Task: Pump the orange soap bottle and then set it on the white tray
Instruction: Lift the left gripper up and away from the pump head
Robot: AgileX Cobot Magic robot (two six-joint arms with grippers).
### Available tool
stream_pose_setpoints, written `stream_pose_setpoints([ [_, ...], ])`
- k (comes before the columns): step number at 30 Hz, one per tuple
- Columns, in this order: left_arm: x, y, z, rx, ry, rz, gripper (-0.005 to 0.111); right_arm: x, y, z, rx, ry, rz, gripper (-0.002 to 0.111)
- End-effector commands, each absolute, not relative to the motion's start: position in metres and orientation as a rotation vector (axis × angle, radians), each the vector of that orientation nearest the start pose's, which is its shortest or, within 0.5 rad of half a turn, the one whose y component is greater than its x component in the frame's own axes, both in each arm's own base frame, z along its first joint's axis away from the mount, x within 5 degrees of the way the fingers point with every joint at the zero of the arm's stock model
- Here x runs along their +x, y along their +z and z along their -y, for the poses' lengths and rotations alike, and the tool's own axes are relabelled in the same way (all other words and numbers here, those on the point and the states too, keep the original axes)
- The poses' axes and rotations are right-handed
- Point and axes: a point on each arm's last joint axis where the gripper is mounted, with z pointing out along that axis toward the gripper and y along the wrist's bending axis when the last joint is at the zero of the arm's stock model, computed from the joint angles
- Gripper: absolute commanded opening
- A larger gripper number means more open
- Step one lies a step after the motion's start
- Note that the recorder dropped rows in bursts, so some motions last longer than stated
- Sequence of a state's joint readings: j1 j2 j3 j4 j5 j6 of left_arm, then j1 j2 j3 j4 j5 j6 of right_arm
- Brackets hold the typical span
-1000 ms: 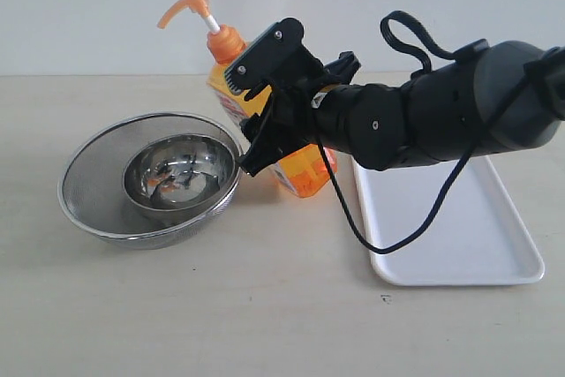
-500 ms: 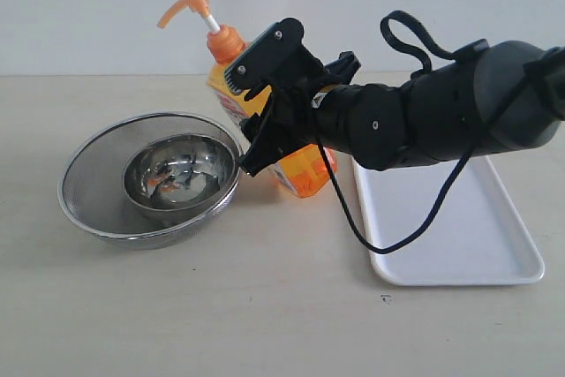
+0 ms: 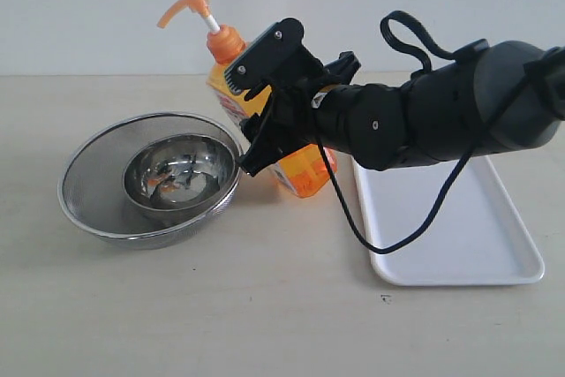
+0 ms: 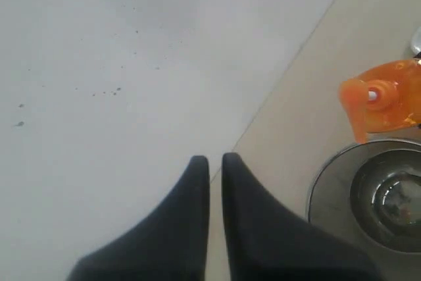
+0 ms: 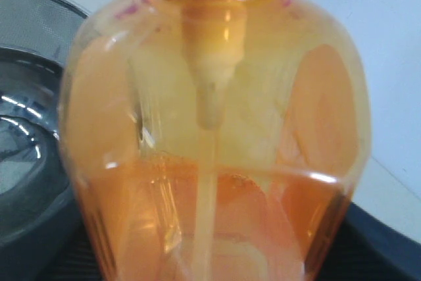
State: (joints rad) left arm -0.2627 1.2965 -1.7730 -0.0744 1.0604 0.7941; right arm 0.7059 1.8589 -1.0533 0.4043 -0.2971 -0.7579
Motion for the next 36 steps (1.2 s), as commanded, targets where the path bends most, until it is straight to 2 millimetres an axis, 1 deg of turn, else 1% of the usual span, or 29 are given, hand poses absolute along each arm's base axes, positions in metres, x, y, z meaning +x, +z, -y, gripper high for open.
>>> stream_pose_setpoints([
  [1,0.217,0.521,0.064,1.017,0.216,-1.801,0.005,0.313,0.203,-0.254,-0.951,0.095,-1.734,0.000],
  [9,0.193,0.532,0.051,0.918,0.272,-1.811,0.005,0.313,0.203,-0.254,-0.951,0.095,-1.734,0.000],
  [17,0.155,0.544,0.039,0.827,0.260,-1.786,0.005,0.313,0.203,-0.253,-0.950,0.096,-1.735,0.000],
  [21,0.139,0.543,0.034,0.796,0.264,-1.772,0.005,0.314,0.203,-0.253,-0.946,0.098,-1.737,0.000],
  [24,0.130,0.538,0.026,0.737,0.301,-1.788,0.005,0.314,0.203,-0.253,-0.946,0.098,-1.737,0.000],
  [27,0.124,0.530,0.020,0.686,0.336,-1.819,0.005,0.314,0.203,-0.253,-0.943,0.098,-1.737,0.000],
  [32,0.115,0.515,0.017,0.669,0.327,-1.841,0.005,0.314,0.205,-0.253,-0.916,0.106,-1.733,0.000],
  [36,0.106,0.507,0.014,0.644,0.307,-1.859,0.005,0.314,0.205,-0.253,-0.915,0.105,-1.732,0.000],
])
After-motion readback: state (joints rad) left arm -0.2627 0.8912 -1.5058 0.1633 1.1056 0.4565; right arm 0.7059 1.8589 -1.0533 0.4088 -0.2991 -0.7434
